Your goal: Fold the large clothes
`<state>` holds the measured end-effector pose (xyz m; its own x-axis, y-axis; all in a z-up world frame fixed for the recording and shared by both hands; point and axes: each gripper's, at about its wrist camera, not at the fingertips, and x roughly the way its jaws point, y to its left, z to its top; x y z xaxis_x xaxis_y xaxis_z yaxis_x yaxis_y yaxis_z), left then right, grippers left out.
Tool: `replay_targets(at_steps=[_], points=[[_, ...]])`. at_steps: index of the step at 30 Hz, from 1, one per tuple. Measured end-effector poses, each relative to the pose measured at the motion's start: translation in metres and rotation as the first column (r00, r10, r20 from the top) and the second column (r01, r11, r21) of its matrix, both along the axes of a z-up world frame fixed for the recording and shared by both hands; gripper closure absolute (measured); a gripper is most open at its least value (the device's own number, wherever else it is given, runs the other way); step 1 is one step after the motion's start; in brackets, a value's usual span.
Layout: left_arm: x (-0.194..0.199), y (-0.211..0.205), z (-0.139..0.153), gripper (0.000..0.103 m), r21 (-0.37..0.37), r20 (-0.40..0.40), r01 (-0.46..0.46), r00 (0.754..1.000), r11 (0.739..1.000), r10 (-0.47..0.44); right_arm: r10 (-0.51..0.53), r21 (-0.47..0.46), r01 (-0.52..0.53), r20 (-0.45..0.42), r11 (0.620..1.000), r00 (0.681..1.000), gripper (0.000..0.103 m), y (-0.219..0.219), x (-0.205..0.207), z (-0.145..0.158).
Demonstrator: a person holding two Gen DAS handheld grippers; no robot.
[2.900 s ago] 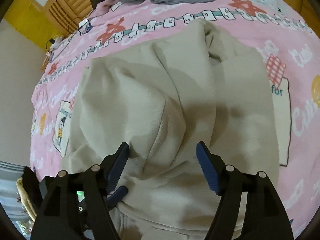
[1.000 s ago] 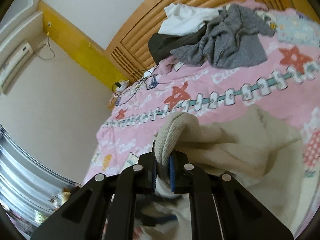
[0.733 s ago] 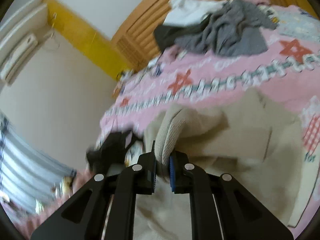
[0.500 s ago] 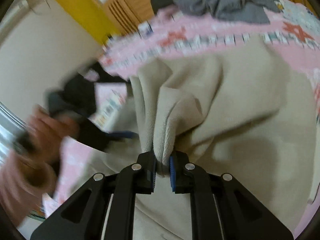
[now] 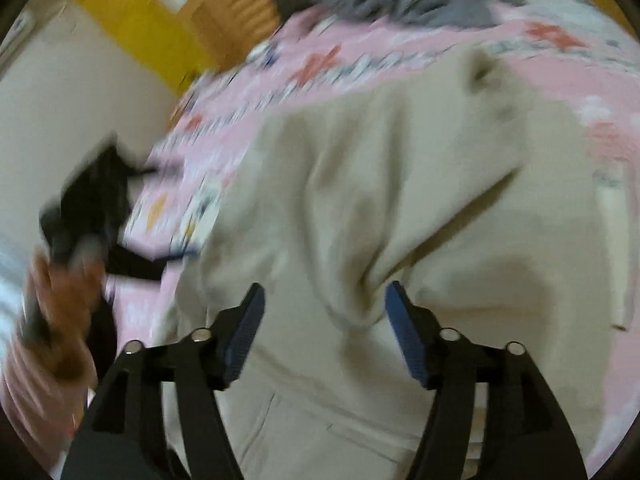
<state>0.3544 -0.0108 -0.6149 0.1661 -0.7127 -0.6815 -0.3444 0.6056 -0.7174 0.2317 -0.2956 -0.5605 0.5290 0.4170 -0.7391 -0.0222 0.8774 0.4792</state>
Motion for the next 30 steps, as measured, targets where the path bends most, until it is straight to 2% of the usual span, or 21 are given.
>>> replay_targets(at_steps=[3, 7, 12, 13, 16, 17, 18, 20, 22, 24, 25, 26, 27, 30], points=[[0.001, -0.026, -0.008, 0.010, 0.058, -0.009, 0.051, 0.999, 0.997, -0.051, -0.188, -0.097, 0.189, 0.023, 0.977, 0.982, 0.033, -0.033, 0.010, 0.012], [0.002, -0.041, -0.024, 0.010, 0.145, -0.020, 0.048, 0.999, 0.988, -0.045, -0.285, -0.073, 0.283, -0.025, 0.956, 0.958, 0.033, -0.064, 0.037, 0.003], [0.025, -0.055, -0.040, 0.010, 0.065, -0.012, -0.008, 1.000, 0.998, 0.009, -0.320, 0.021, 0.323, -0.094, 0.946, 0.943, 0.032, -0.074, 0.066, -0.015], [0.030, -0.058, -0.044, 0.010, 0.053, -0.017, -0.021, 1.000, 0.998, 0.022, -0.327, 0.011, 0.331, -0.125, 0.944, 0.937, 0.032, -0.076, 0.072, -0.021], [0.044, -0.066, -0.062, 0.011, 0.080, -0.075, -0.034, 0.996, 0.996, 0.040, -0.360, -0.006, 0.368, -0.221, 0.930, 0.906, 0.033, -0.082, 0.089, -0.045], [0.048, -0.068, -0.067, 0.013, 0.090, -0.089, -0.034, 0.995, 0.995, 0.042, -0.366, 0.018, 0.382, -0.247, 0.924, 0.897, 0.037, -0.086, 0.092, -0.054], [0.053, -0.066, -0.077, 0.019, 0.118, -0.110, -0.045, 0.992, 0.992, 0.058, -0.360, 0.044, 0.384, -0.265, 0.922, 0.894, 0.052, -0.088, 0.095, -0.062], [0.053, -0.053, -0.091, 0.021, 0.086, -0.158, -0.139, 0.976, 0.987, 0.152, -0.321, 0.064, 0.350, -0.272, 0.935, 0.907, 0.077, -0.089, 0.101, -0.071], [0.055, -0.041, -0.097, 0.027, 0.064, -0.191, -0.223, 0.954, 0.973, 0.231, -0.300, 0.032, 0.315, -0.228, 0.949, 0.926, 0.082, -0.088, 0.104, -0.067], [0.060, -0.038, -0.089, 0.042, 0.089, -0.177, -0.207, 0.959, 0.974, 0.220, -0.253, 0.034, 0.260, -0.134, 0.965, 0.958, 0.087, -0.086, 0.105, -0.053], [0.061, -0.039, -0.082, 0.046, 0.096, -0.154, -0.193, 0.966, 0.976, 0.206, -0.233, 0.043, 0.238, -0.090, 0.970, 0.968, 0.088, -0.087, 0.103, -0.046], [0.062, -0.039, -0.076, 0.059, 0.096, -0.136, -0.187, 0.971, 0.978, 0.199, -0.218, 0.053, 0.220, -0.048, 0.974, 0.975, 0.089, -0.088, 0.100, -0.039], [0.064, -0.039, -0.067, 0.080, 0.078, -0.085, -0.171, 0.980, 0.982, 0.177, -0.205, 0.081, 0.205, -0.010, 0.975, 0.979, 0.089, -0.091, 0.095, -0.033], [0.072, -0.039, -0.045, 0.081, 0.145, 0.011, -0.125, 0.992, 0.981, 0.125, -0.156, 0.153, 0.146, 0.050, 0.977, 0.987, 0.090, -0.102, 0.082, -0.028]])
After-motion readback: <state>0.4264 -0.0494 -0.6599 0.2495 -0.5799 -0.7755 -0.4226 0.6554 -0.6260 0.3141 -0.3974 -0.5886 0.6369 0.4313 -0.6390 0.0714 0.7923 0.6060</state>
